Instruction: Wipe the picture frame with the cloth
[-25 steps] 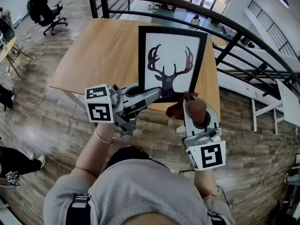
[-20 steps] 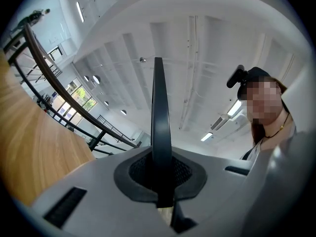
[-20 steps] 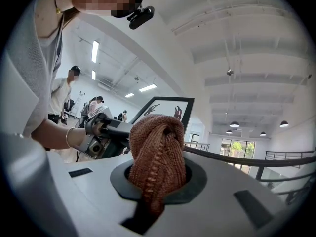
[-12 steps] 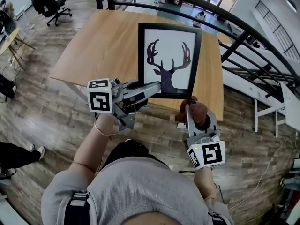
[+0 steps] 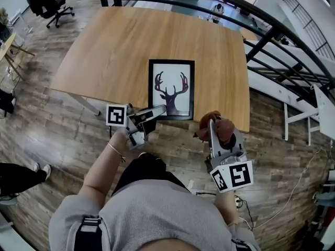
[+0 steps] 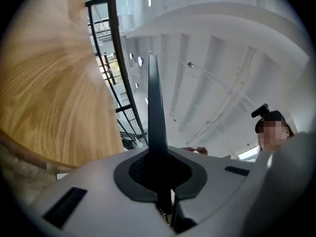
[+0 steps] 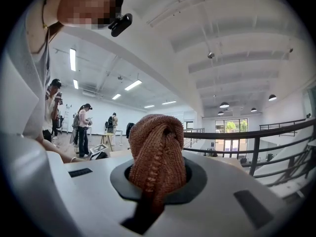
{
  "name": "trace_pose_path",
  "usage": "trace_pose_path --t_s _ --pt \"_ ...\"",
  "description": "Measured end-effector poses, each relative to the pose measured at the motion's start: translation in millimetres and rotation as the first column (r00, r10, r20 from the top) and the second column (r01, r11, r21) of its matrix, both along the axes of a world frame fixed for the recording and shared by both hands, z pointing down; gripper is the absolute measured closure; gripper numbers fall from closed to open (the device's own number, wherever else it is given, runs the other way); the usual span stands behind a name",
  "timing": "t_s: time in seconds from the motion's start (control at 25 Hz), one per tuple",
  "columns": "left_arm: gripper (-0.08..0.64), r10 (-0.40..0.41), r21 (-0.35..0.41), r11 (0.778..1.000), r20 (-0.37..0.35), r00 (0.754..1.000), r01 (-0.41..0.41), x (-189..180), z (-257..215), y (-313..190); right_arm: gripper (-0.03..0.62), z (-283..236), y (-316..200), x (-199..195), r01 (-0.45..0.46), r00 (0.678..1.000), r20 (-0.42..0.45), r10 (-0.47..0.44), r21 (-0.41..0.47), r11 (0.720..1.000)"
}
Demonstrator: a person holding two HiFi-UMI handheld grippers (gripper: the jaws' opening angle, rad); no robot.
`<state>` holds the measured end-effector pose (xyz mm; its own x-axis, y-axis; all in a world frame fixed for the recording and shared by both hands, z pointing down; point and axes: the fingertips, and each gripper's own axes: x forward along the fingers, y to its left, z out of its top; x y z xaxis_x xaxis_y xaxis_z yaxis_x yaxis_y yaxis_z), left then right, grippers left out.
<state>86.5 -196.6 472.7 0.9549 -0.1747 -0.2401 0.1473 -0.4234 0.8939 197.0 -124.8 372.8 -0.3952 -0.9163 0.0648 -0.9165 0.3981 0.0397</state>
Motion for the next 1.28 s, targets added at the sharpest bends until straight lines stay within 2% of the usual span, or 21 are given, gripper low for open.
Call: trace_pose_path --t_s 0.12,0.28,0.52,0.68,0.88,1.0,1.08,1.28 --pt "0.542 0.033 -0.075 0.997 0.015 0.999 -0.032 -4.5 35.2 -7.5 0.548 5.5 -7.6 -2.4 -0.003 1.000 0.026 0.004 -0.016 1.000" --pt "0.541 0.097 -0.172 0.981 0.057 0.994 -0.086 -4.2 85.9 -8.9 0.548 14.6 -12.1 -1.9 -0.006 0.998 0.070 0.009 -0.045 0.999" --pt "0.541 0.115 -0.284 0.955 0.074 0.991 -0.090 -6.2 143.4 -16.9 0.548 21.9 -17.7 4.1 -0.013 0.997 0.076 0.019 -0.078 0.997" --pt "0.541 0.125 -0.316 0.944 0.074 0.989 -0.096 -8.3 159.6 -20.0 0.548 22.5 -19.6 6.7 -0.011 0.995 0.094 0.019 -0.085 0.996" --pt "0.541 0.169 -0.344 0.932 0.131 0.977 -0.115 -7.4 181.0 -21.9 0.548 21.2 -22.1 0.2 0.006 0.996 0.089 0.002 -0.088 0.996" --pt "0.542 0.178 -0.359 0.926 0.141 0.974 -0.117 -8.4 190.6 -24.8 0.548 25.1 -23.7 -3.8 0.014 0.997 0.077 -0.006 -0.104 0.994" --pt "0.541 0.176 -0.362 0.924 0.126 0.976 -0.120 -8.0 191.6 -25.9 0.547 27.1 -22.2 -5.6 0.015 0.997 0.077 -0.006 -0.113 0.993" --pt "0.541 0.156 -0.350 0.927 0.033 0.987 -0.135 -8.3 186.6 -27.3 0.547 28.0 -17.1 -11.0 0.017 0.996 0.087 -0.007 -0.117 0.993"
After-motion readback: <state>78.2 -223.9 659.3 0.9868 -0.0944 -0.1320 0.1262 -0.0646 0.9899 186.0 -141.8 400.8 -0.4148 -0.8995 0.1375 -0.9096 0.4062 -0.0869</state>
